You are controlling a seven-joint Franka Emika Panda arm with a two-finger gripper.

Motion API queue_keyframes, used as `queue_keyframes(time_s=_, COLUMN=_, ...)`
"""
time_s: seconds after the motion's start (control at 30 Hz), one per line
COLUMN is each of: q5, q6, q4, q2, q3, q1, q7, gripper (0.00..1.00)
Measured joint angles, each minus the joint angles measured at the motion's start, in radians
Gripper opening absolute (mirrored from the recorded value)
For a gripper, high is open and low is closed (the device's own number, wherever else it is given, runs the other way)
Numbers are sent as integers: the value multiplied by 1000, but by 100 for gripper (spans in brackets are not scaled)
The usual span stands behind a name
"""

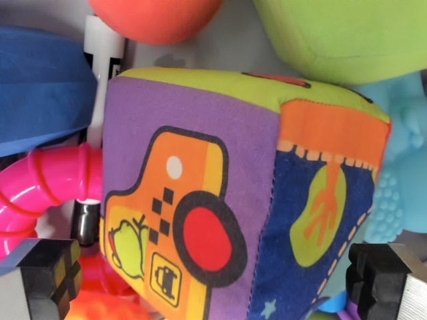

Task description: Pick an object from the bin

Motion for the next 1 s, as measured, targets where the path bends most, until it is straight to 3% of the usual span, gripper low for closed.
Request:
queue_keyframes(time_s=0.17, q5=1, q6=13, q4=0, q2=13, q3=0, q1=0, q7=0, gripper=100)
queue_keyframes(time_s=0.2, q5=1, q6=13, q4=0, q2=14, q3=0, q1=0, q7=0, gripper=0)
queue_keyframes(time_s=1.0, q5=1, q6=15, q4=3, q2=14, q3=0, q1=0, q7=0, gripper=0)
